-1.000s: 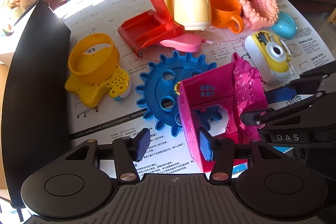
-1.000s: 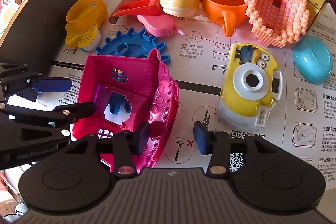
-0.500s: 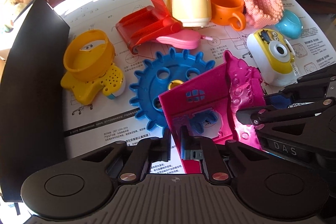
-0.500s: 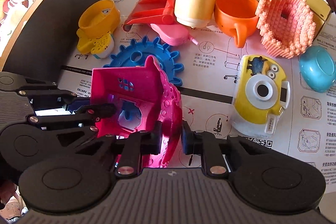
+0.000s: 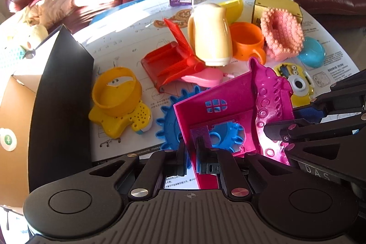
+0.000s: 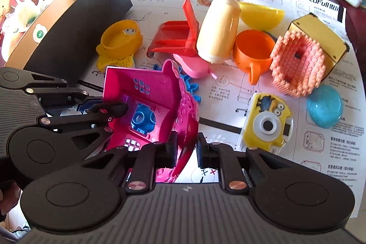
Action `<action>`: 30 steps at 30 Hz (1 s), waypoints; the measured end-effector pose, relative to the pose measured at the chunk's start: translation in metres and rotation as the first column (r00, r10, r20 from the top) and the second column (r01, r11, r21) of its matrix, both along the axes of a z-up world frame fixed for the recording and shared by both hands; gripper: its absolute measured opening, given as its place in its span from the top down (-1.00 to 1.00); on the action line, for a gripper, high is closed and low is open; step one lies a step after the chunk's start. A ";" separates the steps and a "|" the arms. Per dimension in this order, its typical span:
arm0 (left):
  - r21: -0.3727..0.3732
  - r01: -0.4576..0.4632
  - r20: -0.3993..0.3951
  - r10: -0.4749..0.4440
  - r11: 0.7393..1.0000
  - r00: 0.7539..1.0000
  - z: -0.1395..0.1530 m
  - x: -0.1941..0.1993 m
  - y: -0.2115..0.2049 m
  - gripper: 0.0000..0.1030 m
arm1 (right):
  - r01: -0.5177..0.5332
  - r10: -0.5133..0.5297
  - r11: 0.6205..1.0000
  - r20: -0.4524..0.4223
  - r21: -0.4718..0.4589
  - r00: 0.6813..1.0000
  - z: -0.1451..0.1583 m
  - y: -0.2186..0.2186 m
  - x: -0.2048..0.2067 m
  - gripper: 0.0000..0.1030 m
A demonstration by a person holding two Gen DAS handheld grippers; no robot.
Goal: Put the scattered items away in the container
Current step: 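Lift the pink house with the left tool and carry it over the cardboard box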
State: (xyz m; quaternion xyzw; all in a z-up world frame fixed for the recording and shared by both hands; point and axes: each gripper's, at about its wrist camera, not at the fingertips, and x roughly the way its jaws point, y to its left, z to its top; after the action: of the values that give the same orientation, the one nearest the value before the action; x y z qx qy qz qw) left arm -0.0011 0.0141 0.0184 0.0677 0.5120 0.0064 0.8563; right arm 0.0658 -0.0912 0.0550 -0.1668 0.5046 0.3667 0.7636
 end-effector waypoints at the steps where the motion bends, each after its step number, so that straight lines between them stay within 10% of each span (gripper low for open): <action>1: 0.001 0.002 0.015 -0.002 1.000 1.000 0.007 0.001 0.002 0.99 | -0.002 0.002 1.000 0.010 0.005 1.000 0.006 0.001 0.001 0.64; 15: 0.033 -0.258 0.180 0.248 0.966 0.952 0.100 -0.013 0.139 0.97 | -0.257 0.237 0.962 0.181 0.093 0.954 0.094 0.133 -0.033 0.65; 30: -0.030 -0.472 0.045 0.473 0.881 0.880 0.044 -0.044 0.281 0.95 | -0.416 0.414 0.909 0.083 0.013 0.907 0.042 0.270 -0.084 0.65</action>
State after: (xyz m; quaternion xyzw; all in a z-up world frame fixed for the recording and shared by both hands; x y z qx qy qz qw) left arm -0.0450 0.2950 0.0625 -0.0672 0.4911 0.2118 0.8423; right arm -0.0178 0.1787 0.0974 -0.2729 0.4214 0.5214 0.6899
